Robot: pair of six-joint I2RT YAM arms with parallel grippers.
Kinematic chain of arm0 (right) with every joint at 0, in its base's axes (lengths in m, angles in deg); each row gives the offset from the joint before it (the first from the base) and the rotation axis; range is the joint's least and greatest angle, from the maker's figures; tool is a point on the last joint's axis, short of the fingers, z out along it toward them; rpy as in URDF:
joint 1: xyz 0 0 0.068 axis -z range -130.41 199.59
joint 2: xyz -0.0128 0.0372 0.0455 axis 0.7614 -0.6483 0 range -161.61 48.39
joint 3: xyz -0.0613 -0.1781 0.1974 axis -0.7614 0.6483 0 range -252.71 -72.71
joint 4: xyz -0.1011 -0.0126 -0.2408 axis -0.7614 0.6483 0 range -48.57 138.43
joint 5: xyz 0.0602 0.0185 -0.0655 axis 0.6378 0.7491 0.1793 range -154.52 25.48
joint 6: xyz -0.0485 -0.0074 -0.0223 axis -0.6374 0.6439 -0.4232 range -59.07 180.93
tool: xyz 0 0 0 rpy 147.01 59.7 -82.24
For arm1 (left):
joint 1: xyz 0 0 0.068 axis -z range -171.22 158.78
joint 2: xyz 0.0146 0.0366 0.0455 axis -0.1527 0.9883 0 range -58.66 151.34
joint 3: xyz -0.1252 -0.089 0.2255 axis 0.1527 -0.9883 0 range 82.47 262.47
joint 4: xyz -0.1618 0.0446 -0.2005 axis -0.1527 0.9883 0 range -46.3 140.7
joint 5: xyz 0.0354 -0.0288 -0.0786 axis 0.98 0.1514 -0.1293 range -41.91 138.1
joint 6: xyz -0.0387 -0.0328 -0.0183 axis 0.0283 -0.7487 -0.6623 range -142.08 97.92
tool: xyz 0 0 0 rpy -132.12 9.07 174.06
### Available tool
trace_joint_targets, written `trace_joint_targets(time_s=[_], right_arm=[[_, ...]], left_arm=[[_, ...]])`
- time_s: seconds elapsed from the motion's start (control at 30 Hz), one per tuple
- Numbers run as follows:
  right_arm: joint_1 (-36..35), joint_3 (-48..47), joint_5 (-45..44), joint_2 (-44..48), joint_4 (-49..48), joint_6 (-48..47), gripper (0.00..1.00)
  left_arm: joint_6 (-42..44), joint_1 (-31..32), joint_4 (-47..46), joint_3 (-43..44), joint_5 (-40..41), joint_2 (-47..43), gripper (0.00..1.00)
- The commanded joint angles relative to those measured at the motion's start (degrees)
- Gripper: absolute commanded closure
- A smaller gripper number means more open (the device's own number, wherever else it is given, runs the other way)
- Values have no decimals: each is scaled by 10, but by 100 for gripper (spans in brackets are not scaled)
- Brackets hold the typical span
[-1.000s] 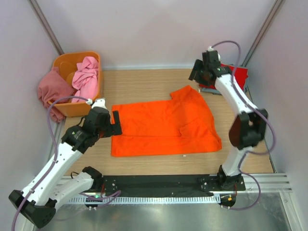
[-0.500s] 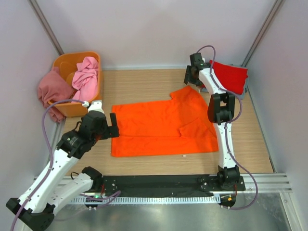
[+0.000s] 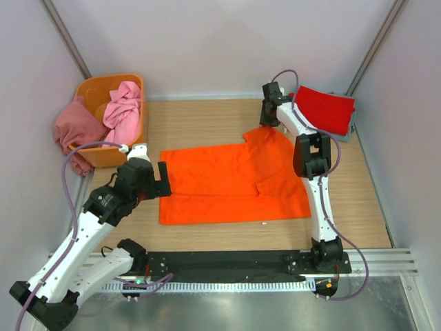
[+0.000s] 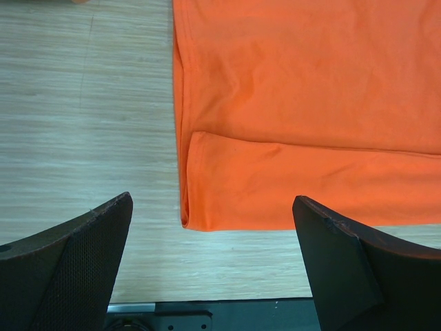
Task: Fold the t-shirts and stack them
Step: Fold the tshirt
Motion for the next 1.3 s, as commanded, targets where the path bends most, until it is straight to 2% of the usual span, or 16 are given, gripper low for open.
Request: trace_joint_targets(time_s=[0.0, 0.03, 0.07, 0.17, 0.23, 0.33, 0.37, 0.43, 0.57, 0.6, 0.7, 0.77, 0.83, 0.93, 1.03, 1.27], right_arm=[[-3, 17, 1, -5, -16, 9, 65], [-4, 18, 0, -3, -18, 12, 72], [-4, 27, 0, -3, -22, 15, 83], [-4, 67, 2, 14, -55, 31, 99], [-4, 101, 1, 42, -107, 58, 99], [-6, 205, 15, 96, -190, 100, 99], [-8, 260, 19, 108, -251, 105, 99], [-10, 305, 1, 139, -314, 110, 99], [-1, 356, -28, 162, -333, 103, 99], [2, 364, -22, 165, -341, 104, 99], [8, 375, -1, 159, -362, 107, 99], [9, 361, 9, 146, -354, 107, 99], [8, 355, 16, 144, -354, 107, 99], [8, 356, 27, 145, -361, 103, 99], [9, 352, 29, 141, -358, 103, 99], [9, 339, 42, 133, -354, 103, 99]], left_arm=[[6, -3, -16, 2, 10, 1, 0], [5, -3, -16, 2, 12, 3, 0], [5, -3, -16, 2, 12, 4, 0], [6, -4, -19, -1, 11, 12, 0], [12, -7, -23, 0, 7, 25, 0], [3, -10, -39, 13, 24, 77, 0], [-6, -10, -55, 18, 39, 122, 0], [-30, -19, -74, 41, 50, 172, 0], [-57, -68, -146, 100, 24, 325, 5], [-64, -90, -151, 115, 13, 387, 9], [-87, -115, -191, 157, -4, 483, 13], [-85, -115, -227, 187, 15, 525, 15], [-83, -118, -229, 218, 55, 582, 16], [-85, -129, -232, 269, 69, 637, 17], [-84, -135, -243, 296, 73, 668, 18], [-93, -155, -265, 301, 68, 706, 21]])
